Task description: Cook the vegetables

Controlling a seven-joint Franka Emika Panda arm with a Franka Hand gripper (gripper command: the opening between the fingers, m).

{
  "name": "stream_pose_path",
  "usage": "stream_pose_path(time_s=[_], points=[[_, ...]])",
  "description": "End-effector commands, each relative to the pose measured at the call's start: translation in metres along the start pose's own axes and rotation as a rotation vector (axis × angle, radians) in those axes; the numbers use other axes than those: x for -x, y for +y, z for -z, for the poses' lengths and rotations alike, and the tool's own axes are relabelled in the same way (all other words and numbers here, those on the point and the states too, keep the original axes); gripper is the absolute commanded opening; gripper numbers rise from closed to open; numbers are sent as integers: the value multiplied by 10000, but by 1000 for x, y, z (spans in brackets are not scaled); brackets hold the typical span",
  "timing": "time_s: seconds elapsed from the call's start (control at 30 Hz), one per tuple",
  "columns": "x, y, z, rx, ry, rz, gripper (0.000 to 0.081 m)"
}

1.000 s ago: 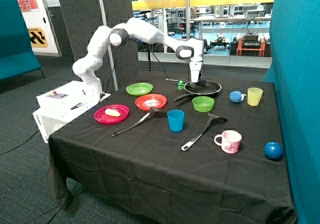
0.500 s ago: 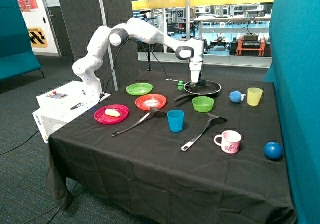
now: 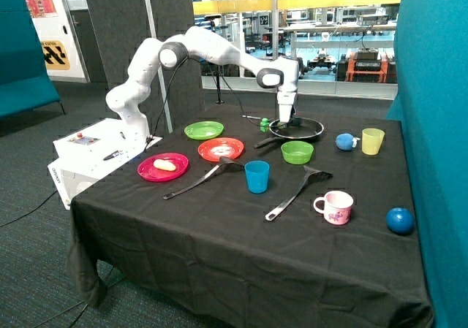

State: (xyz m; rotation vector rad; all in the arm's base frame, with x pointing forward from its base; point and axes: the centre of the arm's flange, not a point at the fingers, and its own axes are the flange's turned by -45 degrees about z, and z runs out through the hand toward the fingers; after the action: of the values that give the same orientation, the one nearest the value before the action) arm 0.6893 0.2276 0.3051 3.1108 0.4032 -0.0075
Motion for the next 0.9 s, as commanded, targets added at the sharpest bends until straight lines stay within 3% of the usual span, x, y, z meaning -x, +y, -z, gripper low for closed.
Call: stream_pose_path(time_s=[0.0, 0.4, 0.87], points=[[14, 8, 1, -42, 54, -105, 703], [17, 13, 3, -42, 53, -154, 789], [14, 10, 5, -42, 54, -44, 806]])
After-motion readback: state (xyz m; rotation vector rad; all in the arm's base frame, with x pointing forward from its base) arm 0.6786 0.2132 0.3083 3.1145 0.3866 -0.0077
